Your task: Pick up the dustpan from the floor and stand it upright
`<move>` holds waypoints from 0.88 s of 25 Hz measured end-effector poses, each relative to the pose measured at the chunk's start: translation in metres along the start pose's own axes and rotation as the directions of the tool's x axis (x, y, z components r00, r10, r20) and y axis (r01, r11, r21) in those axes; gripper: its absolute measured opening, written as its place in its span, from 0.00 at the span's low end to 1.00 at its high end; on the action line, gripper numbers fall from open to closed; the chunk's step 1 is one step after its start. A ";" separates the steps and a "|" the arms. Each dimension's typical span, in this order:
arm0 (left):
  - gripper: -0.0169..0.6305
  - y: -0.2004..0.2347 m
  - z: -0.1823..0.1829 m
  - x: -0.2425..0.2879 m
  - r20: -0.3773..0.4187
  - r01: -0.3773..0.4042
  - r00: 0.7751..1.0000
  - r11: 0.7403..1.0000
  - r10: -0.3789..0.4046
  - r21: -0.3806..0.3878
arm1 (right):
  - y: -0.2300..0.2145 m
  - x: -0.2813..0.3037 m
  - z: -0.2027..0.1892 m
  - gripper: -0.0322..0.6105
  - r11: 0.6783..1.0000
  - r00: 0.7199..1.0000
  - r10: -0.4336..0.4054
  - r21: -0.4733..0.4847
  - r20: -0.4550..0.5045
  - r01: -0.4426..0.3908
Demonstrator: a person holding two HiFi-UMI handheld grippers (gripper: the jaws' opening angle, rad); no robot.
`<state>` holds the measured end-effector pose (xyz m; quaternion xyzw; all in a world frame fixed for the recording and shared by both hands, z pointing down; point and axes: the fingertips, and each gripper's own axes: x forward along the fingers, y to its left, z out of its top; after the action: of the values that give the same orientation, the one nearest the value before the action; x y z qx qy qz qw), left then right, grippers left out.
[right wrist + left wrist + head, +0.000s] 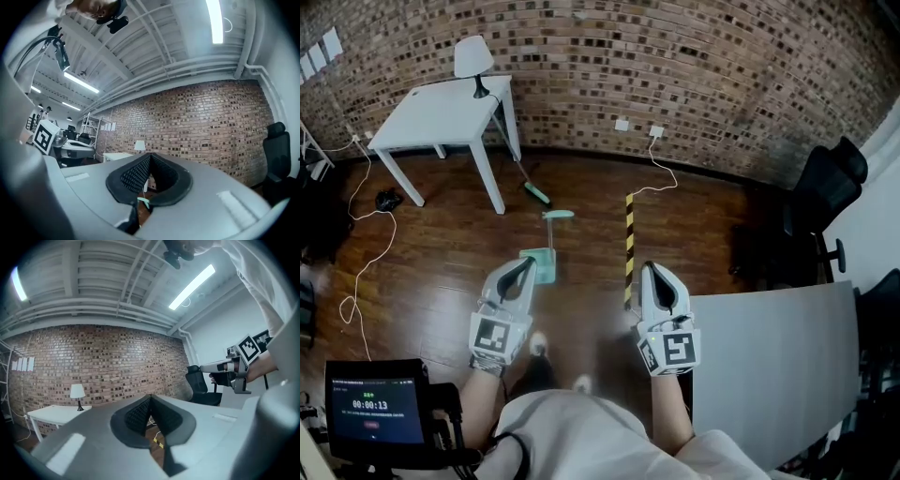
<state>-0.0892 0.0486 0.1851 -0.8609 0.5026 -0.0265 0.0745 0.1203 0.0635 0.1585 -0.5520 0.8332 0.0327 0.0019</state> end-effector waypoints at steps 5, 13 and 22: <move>0.03 -0.047 0.001 -0.028 -0.012 0.012 1.000 1.000 -0.013 -0.027 | 0.000 -0.051 -0.021 0.07 0.998 0.999 -0.003 0.064 -0.034 0.005; 0.03 -0.045 0.014 -0.057 0.007 0.007 1.000 0.998 -0.007 -0.068 | 0.018 -0.075 -0.011 0.07 0.999 0.999 -0.009 0.046 -0.040 0.011; 0.03 -0.016 0.033 -0.074 0.026 0.026 0.999 0.999 -0.025 -0.041 | 0.057 -0.059 0.015 0.07 1.000 0.999 0.006 0.001 -0.042 -0.006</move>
<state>-0.1078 0.1240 0.1569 -0.8688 0.4911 -0.0058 0.0626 0.0903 0.1410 0.1484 -0.5502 0.8346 0.0207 -0.0153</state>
